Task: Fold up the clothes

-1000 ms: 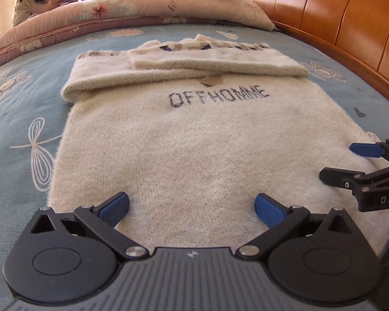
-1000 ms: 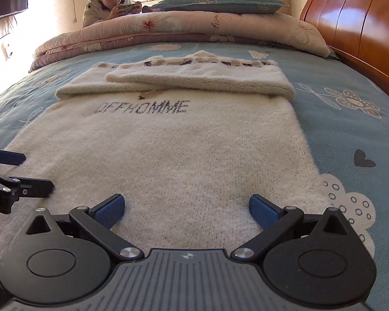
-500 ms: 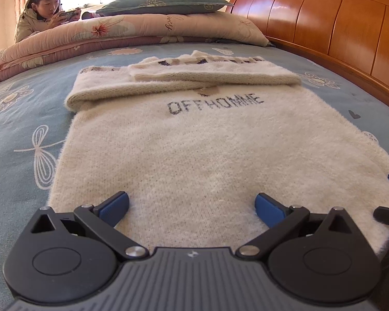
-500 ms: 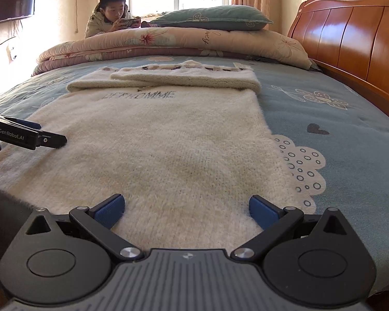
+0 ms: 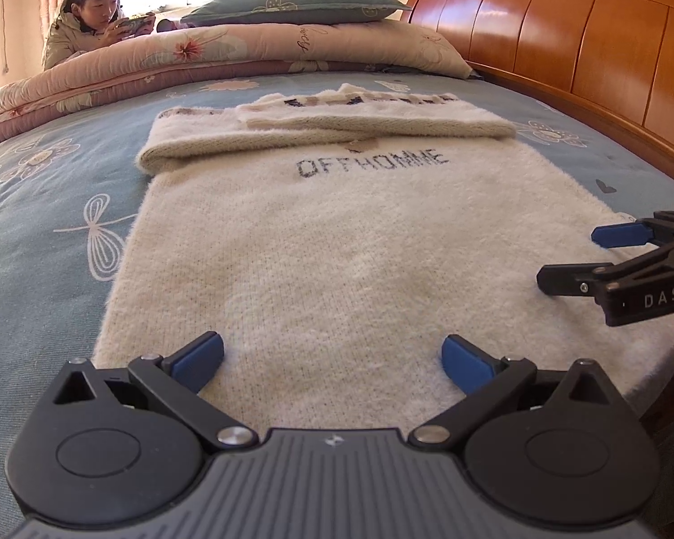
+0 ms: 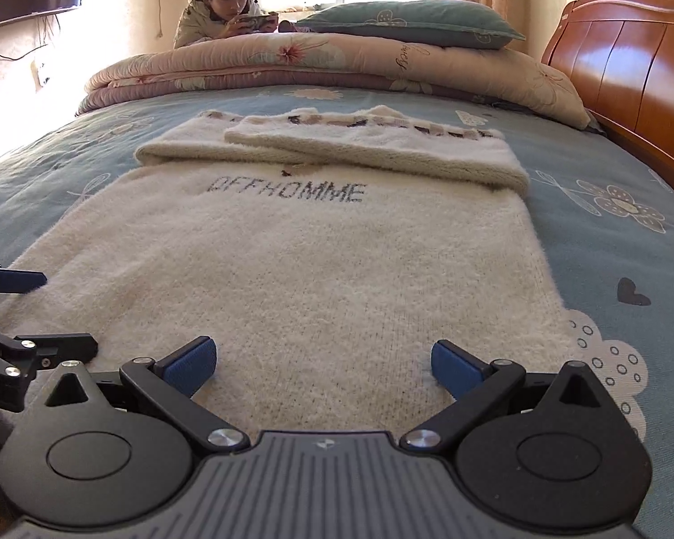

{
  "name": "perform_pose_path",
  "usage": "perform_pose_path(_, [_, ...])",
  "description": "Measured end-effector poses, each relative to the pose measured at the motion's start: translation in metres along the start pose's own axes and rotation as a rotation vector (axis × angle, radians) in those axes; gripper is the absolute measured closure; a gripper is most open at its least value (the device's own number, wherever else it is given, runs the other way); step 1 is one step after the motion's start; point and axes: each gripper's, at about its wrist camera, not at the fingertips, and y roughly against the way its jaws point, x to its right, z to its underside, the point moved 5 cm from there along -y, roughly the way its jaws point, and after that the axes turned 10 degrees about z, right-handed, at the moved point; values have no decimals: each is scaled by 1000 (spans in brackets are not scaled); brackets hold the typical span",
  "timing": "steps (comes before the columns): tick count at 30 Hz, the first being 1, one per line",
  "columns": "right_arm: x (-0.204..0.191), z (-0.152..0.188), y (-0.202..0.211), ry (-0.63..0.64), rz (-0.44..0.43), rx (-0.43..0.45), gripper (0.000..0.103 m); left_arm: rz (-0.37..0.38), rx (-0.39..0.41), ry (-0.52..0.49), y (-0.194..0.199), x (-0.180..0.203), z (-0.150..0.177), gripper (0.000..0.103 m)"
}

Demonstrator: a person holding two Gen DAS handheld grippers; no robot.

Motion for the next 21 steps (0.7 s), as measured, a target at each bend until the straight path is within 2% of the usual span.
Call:
perform_pose_path(5, [21,10,-17,-68,42,-16,0,-7,14,-22,7,4,7,1])
perform_pose_path(9, [24,37,6,-50,31,30,0,-29,-5,-34,11,11,5,0])
perform_pose_path(11, [28,39,7,-68,34,34,0,-40,-14,-40,13,14,4,1])
perform_pose_path(14, [31,43,10,-83,32,34,0,16,25,-93,13,29,-13,1])
perform_pose_path(18, [27,42,4,-84,36,34,0,29,51,-164,-10,49,-46,1])
perform_pose_path(21, [27,44,2,-86,39,40,0,-2,-8,-156,-43,49,-58,1])
